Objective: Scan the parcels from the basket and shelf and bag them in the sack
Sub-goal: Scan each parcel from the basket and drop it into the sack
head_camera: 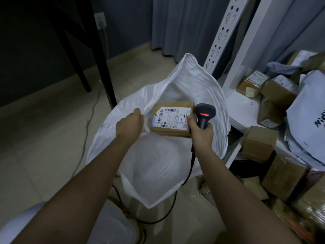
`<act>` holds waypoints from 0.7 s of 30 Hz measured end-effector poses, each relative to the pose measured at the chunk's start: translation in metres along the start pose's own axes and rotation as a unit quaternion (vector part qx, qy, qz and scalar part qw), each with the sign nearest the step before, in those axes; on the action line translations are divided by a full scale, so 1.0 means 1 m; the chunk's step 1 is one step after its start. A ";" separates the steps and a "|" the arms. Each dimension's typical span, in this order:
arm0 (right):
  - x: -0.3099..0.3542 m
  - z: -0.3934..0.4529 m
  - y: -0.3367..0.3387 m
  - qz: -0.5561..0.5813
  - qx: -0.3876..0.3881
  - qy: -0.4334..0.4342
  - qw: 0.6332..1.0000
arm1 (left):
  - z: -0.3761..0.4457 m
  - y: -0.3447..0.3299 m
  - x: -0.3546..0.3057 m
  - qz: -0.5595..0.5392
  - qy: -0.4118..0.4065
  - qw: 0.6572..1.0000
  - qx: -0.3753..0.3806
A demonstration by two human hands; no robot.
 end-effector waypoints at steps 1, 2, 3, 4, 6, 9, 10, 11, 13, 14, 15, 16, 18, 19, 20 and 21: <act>0.001 0.002 0.002 0.006 -0.006 0.004 1.000 | 0.004 0.005 0.013 -0.141 0.026 0.989 -0.027; 0.002 0.003 0.002 0.012 -0.014 0.011 1.000 | 0.009 0.007 0.027 -0.302 0.065 0.950 -0.040; 0.004 0.003 0.001 0.016 -0.024 0.019 0.999 | 0.012 0.006 0.043 -0.422 0.115 0.897 -0.058; 0.005 0.003 -0.001 0.015 -0.036 0.031 0.999 | 0.016 0.005 0.060 -0.489 0.163 0.853 -0.080; 0.009 0.004 -0.010 0.010 -0.047 0.058 0.997 | 0.013 0.011 0.075 -0.529 0.210 0.816 -0.100; 0.007 0.011 -0.036 -0.027 0.010 0.043 0.999 | 0.009 0.024 0.080 -0.509 0.216 0.824 -0.120; 0.001 0.013 -0.042 -0.052 0.032 0.018 0.998 | 0.009 0.024 0.084 -0.493 0.222 0.832 -0.126; -0.005 0.014 -0.045 -0.071 0.050 -0.005 0.996 | 0.007 0.026 0.086 -0.473 0.227 0.842 -0.128; -0.013 0.008 -0.042 -0.085 0.075 -0.024 0.993 | 0.009 0.027 0.089 -0.450 0.228 0.855 -0.122; -0.016 0.003 -0.036 -0.088 0.080 -0.023 0.993 | 0.010 0.025 0.092 -0.449 0.231 0.855 -0.119; -0.018 -0.004 -0.028 -0.090 0.082 -0.021 0.992 | 0.008 0.026 0.089 -0.443 0.234 0.858 -0.115; -0.021 -0.011 -0.019 -0.087 0.082 -0.020 0.993 | 0.006 0.028 0.087 -0.432 0.241 0.862 -0.113; -0.025 -0.027 0.006 -0.070 0.073 -0.020 0.995 | -0.001 0.032 0.076 -0.398 0.251 0.874 -0.124; -0.026 -0.035 0.021 -0.060 0.067 -0.023 0.996 | -0.007 0.036 0.068 -0.379 0.254 0.879 -0.142; -0.028 -0.042 0.036 -0.050 0.061 -0.026 0.997 | -0.014 0.043 0.057 -0.355 0.243 0.886 -0.171; -0.029 -0.051 0.052 -0.043 0.055 -0.026 0.997 | -0.021 0.049 0.042 -0.327 0.210 0.898 -0.204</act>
Point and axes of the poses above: each hand's wrist, its own z-axis towards the middle knuckle, its own y-axis out of the back of the hand, x = y × z, the point moved 8 cm from there along z, towards the middle knuckle, and after that the axes turned 11 degrees about x, right-handed, at the moved point
